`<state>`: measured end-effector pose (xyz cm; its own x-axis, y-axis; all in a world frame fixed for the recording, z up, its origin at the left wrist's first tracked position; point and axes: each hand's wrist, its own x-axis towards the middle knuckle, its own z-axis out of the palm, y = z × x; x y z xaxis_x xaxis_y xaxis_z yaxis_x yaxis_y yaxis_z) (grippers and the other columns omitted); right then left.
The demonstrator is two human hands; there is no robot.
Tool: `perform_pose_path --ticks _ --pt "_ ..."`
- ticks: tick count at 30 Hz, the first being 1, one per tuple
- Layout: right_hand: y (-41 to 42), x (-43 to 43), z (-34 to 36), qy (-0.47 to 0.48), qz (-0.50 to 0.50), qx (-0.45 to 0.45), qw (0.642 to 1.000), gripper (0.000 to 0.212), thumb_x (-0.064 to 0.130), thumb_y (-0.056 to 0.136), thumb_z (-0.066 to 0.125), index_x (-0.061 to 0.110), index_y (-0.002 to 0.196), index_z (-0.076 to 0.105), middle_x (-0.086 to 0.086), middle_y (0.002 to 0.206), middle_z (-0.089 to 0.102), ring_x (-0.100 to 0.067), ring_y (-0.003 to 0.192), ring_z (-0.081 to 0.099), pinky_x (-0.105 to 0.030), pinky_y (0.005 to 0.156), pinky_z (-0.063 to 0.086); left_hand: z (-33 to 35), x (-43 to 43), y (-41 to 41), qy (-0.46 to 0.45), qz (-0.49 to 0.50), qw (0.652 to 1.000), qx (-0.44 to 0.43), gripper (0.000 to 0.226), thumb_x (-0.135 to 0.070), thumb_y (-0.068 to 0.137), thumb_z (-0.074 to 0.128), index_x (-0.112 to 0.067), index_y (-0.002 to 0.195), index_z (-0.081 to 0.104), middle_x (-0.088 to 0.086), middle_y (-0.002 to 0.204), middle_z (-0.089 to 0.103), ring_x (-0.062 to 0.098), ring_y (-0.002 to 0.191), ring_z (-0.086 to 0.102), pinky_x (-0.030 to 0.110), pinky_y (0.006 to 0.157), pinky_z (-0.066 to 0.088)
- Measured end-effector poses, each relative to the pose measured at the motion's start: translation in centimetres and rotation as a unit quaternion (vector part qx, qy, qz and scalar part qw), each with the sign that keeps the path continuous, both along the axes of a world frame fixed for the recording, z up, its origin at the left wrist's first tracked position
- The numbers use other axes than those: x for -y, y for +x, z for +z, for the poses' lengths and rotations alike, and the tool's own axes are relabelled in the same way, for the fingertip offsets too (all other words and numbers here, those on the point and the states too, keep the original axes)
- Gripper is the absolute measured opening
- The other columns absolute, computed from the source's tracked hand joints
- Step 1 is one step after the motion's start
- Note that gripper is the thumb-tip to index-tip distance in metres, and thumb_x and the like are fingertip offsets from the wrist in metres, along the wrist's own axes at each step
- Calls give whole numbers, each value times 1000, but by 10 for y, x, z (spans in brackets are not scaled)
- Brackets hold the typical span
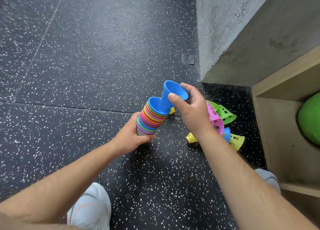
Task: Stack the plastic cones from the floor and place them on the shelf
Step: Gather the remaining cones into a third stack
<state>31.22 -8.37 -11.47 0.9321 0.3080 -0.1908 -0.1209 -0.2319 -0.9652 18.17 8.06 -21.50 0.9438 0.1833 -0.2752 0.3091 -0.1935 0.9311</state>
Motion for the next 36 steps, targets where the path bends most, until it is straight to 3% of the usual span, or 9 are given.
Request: perform_pose_path --ticks 6,10,14,18,23,27,30,33,36 --pt "-14 -11 -23 -114 122 -40 985 78 64 59 78 28 126 61 7 126 59 -10 115 60 -42 103 50 -6 0 0 -18 13 1000 -1 71 -13 78 91 -29 130 47 -4 115 67 4 99 66 20 90 53" --pt "-9 -13 -22 -94 130 -66 985 69 59 72 74 29 132 60 18 128 54 -1 119 55 -28 102 46 -5 -1 1 -29 23 999 -1 71 -11 77 91 -25 130 47 -3 113 66 0 94 65 16 84 51" --pt "8 -16 -31 -111 80 0 991 38 34 99 56 25 137 57 6 135 54 -2 118 53 -17 96 44 -7 -4 0 -39 25 999 -12 68 -13 78 91 -23 129 48 -6 106 66 -2 83 63 17 72 50" --pt "36 -23 -47 -391 197 135 889 56 25 101 47 25 155 33 -5 155 35 -25 140 33 -38 118 27 -7 -4 -1 -40 28 999 -9 68 -12 78 90 -21 130 48 -8 108 67 -1 92 65 15 81 50" --pt "44 -34 -55 -483 265 105 828 70 18 93 59 25 156 28 -8 160 25 -29 144 31 -44 115 35 -9 -7 -2 -33 24 999 -8 68 -17 77 92 -30 128 48 -15 109 68 3 100 66 17 88 51" --pt "37 -25 -64 -459 198 125 857 39 27 87 69 14 120 54 -3 125 50 -23 110 54 -36 89 47 -9 -7 -2 -29 23 999 -5 68 -16 77 92 -33 127 48 -8 114 67 3 101 66 19 90 52" --pt "29 -13 -65 -450 158 123 870 35 41 85 72 15 96 51 0 102 50 -20 88 50 -31 71 36 -10 -7 -1 -35 20 999 -10 68 -18 78 92 -29 129 48 -5 114 68 8 102 67 24 91 54" --pt "23 2 -53 -354 31 114 928 37 46 85 71 14 83 52 1 98 52 -19 91 52 -31 72 36 -8 -6 -1 -30 9 999 -11 67 -17 80 90 -28 131 48 -5 115 67 6 102 67 21 90 53" --pt "15 21 -26 -224 -119 103 962 38 50 84 70 14 80 58 8 108 56 -13 106 56 -34 91 46 -7 -5 -2 -15 -1 1000 -10 67 -15 81 89 -26 132 47 -10 114 65 2 101 65 18 91 50"
